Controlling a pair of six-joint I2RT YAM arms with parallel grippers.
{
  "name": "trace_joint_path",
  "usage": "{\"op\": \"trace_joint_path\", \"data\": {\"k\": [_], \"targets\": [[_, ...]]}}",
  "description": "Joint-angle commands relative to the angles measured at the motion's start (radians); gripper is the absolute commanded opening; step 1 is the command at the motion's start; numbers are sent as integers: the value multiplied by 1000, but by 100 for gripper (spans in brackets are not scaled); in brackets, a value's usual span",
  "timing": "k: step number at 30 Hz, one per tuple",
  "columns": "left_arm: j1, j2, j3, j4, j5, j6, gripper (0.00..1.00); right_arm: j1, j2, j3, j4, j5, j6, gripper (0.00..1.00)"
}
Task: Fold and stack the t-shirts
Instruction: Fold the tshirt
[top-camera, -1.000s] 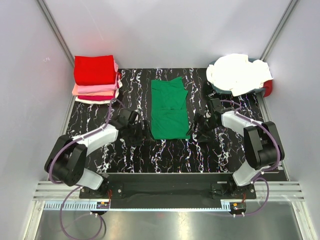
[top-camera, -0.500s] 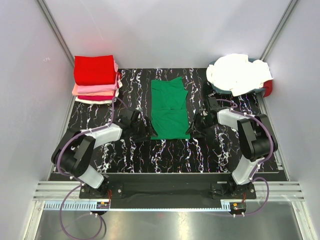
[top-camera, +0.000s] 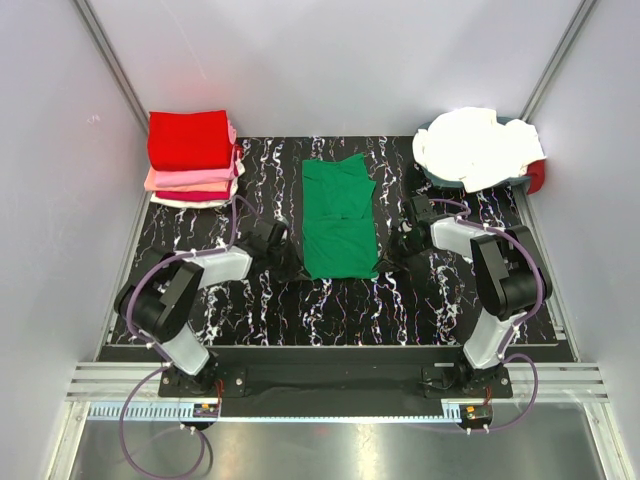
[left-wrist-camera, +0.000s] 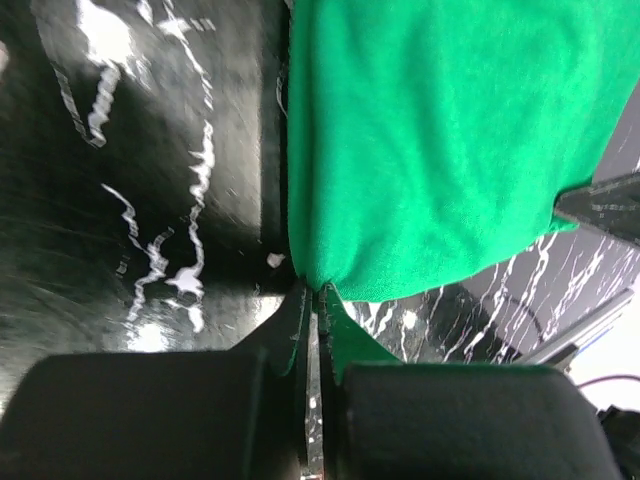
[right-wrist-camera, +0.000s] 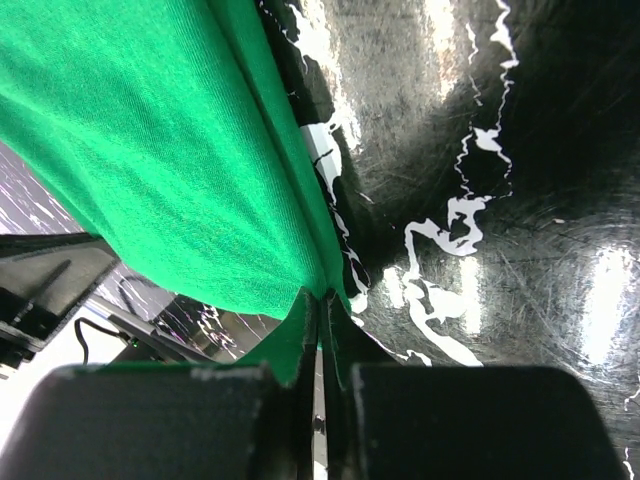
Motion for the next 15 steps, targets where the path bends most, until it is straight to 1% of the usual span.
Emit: {"op": "trace_joint_path", "data": {"k": [1,3,7,8,9,10,11,12,14,15], "targets": [[-32,-25,12,-33,-32,7,0,8,-34,16,0,4,-4,0],[-49,-71,-6,-76,-52,-2,0,8,-81,-5,-6,3,4,0],[-136,-235,-77,-137,-99,-40,0,22,-210,-99,-35,13,45,0],[-149,-269,-114,-151,-103,-63,0,33,-279,-116,-62,15,61,0],[-164,-341,-134,-180,-115,-77,0,40,-314,-146,-82,27,67,0],[-195,-381,-154,-196,-122,-92,0,48,-354,-163,-119,29,74,0],[-212,-423,-186,-215,-130,-123,0,68,-437,-180,-140,33,91,0],[-229,-505,-200,-257,-139,-137,0,80,-482,-214,-162,44,102,0],[-281,-587,-209,-321,-158,-183,0,114,-569,-245,-220,49,148,0],[-313,-660,-203,-394,-175,-195,0,143,-645,-263,-243,52,165,0]]}}
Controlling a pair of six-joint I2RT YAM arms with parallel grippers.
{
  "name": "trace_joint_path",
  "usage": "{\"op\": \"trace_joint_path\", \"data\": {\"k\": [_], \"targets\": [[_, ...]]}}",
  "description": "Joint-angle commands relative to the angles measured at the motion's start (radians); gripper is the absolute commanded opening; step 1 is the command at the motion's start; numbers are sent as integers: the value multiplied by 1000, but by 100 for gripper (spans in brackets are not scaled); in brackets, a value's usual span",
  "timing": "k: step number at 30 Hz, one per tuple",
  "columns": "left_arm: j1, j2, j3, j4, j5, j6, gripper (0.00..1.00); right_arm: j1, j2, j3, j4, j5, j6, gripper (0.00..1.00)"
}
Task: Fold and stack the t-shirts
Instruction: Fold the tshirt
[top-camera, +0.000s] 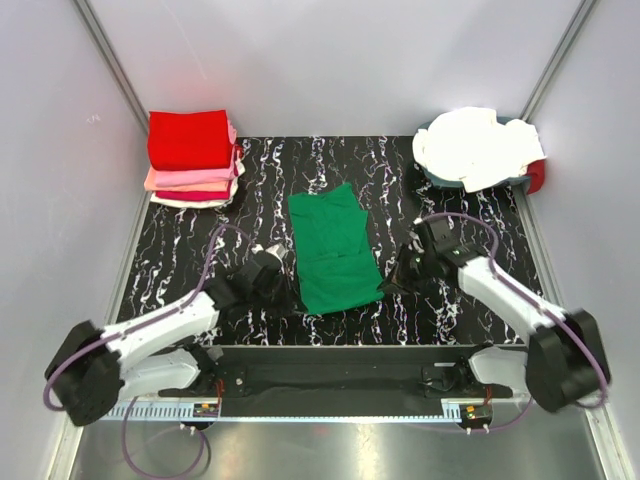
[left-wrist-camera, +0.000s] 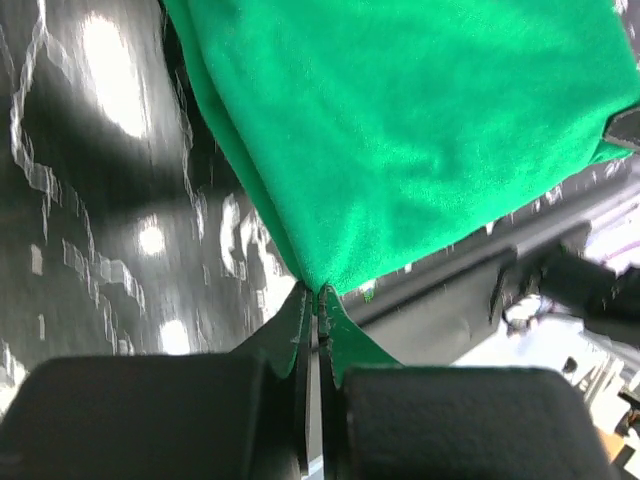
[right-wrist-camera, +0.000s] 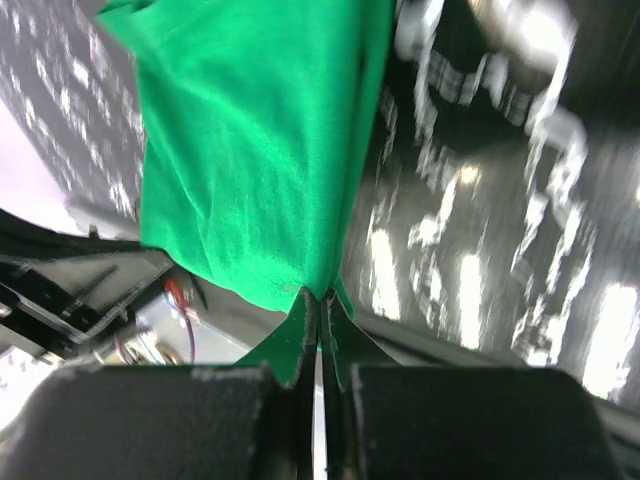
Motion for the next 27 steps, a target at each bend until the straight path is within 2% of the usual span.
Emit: {"op": "trace_joint_path", "data": {"k": [1,5,8,12,15,18,22,27], "targets": [[-68,-163,20,-180,-77,-102,0,68,-167,-46,-154,29,91,0],[-87,-271,123,-388,-123,-116,0,97,-334,-38,-247,53,166,0],[-85,-279,230,-455,-150,-93,1,97,-354,59,-312,84,160,0],[-70,-177,368,-522,-167,-30,3,97,-233,265,-374,150,94,0],[-9,-94,434,-516,-128,37,3,90,-132,360,-382,185,51,0],[98,-12,476,-486,-60,103,2,65,-42,415,-365,189,13,0],[184,92,528,-449,18,171,2,24,52,468,-328,173,-24,0],[243,227,583,-426,78,232,0,-18,169,550,-314,158,-69,0]]}}
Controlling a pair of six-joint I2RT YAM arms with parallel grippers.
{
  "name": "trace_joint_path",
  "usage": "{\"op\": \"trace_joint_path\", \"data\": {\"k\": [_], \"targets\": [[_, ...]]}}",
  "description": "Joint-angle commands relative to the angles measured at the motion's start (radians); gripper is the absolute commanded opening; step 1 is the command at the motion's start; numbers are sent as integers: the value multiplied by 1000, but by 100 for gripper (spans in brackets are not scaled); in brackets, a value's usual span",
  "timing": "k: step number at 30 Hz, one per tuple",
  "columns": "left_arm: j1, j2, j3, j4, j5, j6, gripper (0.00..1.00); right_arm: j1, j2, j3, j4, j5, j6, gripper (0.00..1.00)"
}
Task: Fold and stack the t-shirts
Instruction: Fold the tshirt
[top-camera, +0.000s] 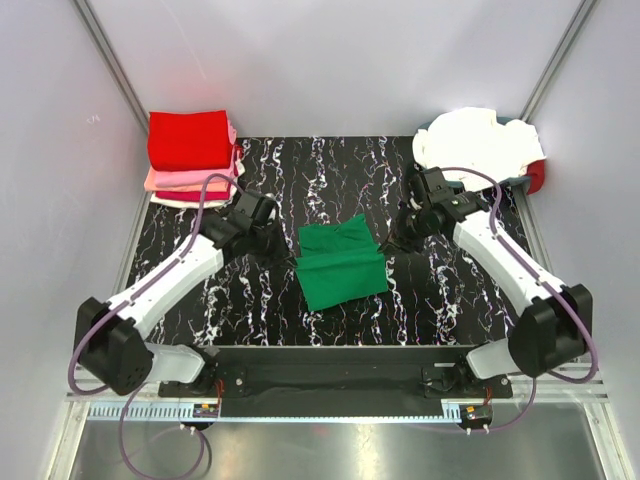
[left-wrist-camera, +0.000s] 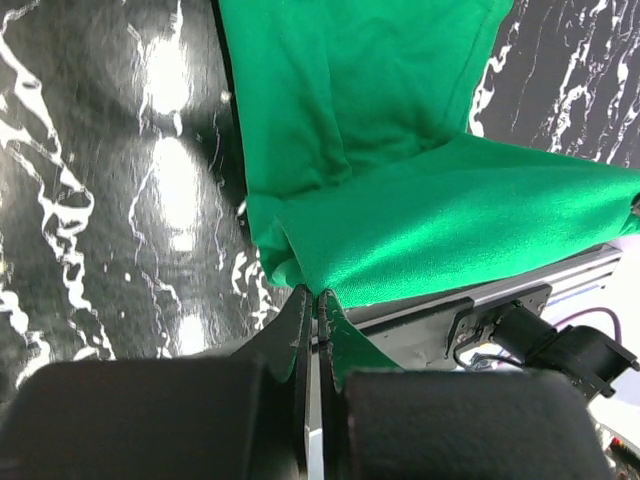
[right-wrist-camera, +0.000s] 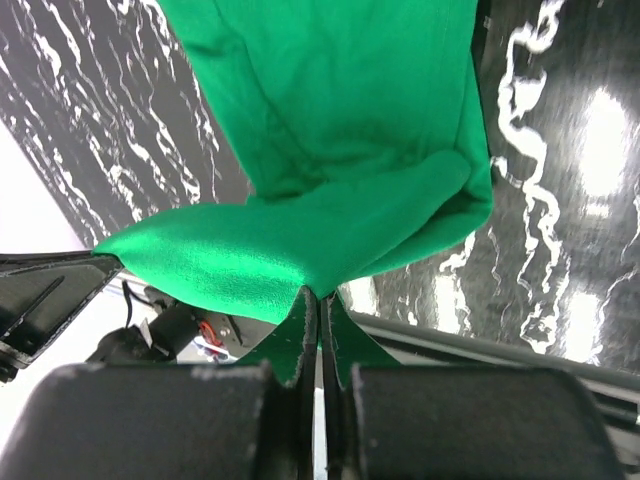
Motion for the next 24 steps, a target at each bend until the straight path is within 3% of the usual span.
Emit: {"op": "trace_joint_path", "data": {"k": [1,10,24], "targets": [[34,58,88,26,69,91,0,-32,45,93,22,17,-67,0],[110,214,243,-6,111,160,0,-75,217,251,19,-4,-118,0],[202,437,347,30,178,215,0,-109,480,472,16,-24,-162,0]]}}
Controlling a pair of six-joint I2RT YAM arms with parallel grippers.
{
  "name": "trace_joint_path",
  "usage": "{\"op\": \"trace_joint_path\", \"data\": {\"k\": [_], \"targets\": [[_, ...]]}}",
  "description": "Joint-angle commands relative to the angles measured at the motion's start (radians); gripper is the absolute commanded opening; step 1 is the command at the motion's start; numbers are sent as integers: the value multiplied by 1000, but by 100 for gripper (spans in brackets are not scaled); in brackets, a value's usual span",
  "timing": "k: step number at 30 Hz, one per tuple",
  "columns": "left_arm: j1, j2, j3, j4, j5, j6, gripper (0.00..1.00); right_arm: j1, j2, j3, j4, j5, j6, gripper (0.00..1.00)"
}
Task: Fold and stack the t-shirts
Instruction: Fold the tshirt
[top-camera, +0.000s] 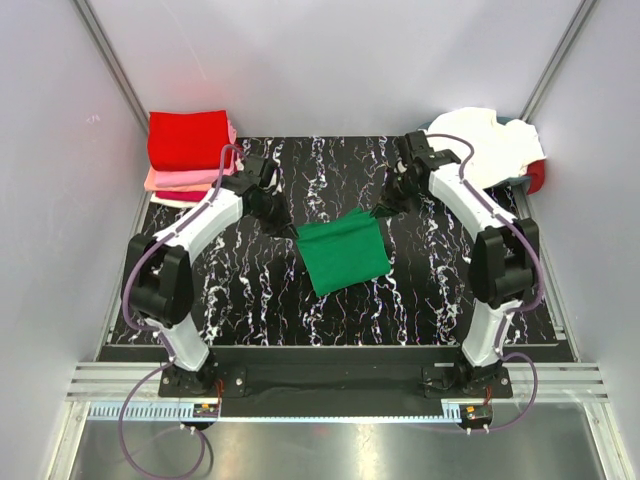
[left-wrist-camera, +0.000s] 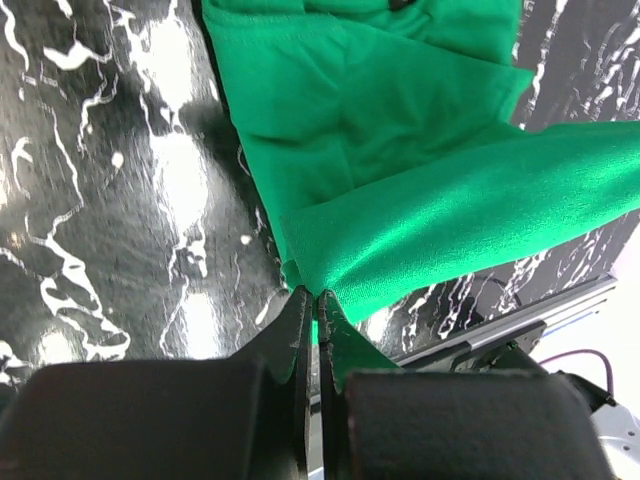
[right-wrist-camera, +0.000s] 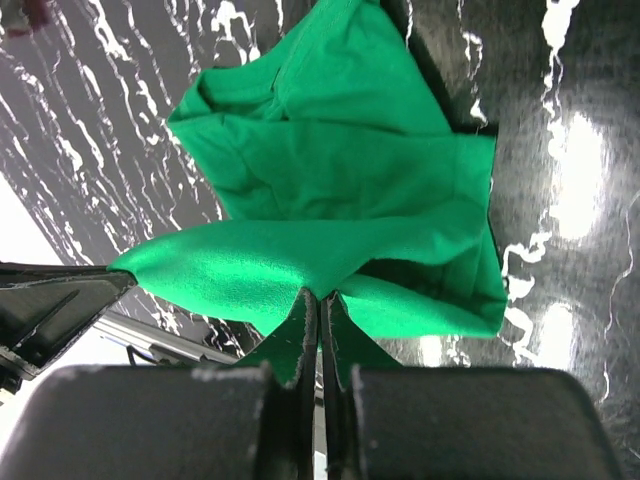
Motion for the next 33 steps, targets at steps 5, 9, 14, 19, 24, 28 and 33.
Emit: {"op": "trace_joint_path", "data": {"k": [5,9,14,19,24,28,33], "targets": [[45,119,139,23,49,54,0,-39,126,158,10,-7,-37,0],[65,202,233,3,61,64,0,-53,206,252,-8,-13,-48,0],[81,321,339,-26,63,74,0,-65,318,345,-16,-41,-51,0],[93,419,437,-29,63,75,0,-73,404,399,-10,-56,-48,0],[116,588,615,-72,93,98,12,-92,510,505,-25,-62,-31,0],[139,752,843,-86,176,90,23,-120,603,656,-51,-56,12,8],[180,746,928,-77,242,40,46,-155,685,871,-134,-55,30,68]]}}
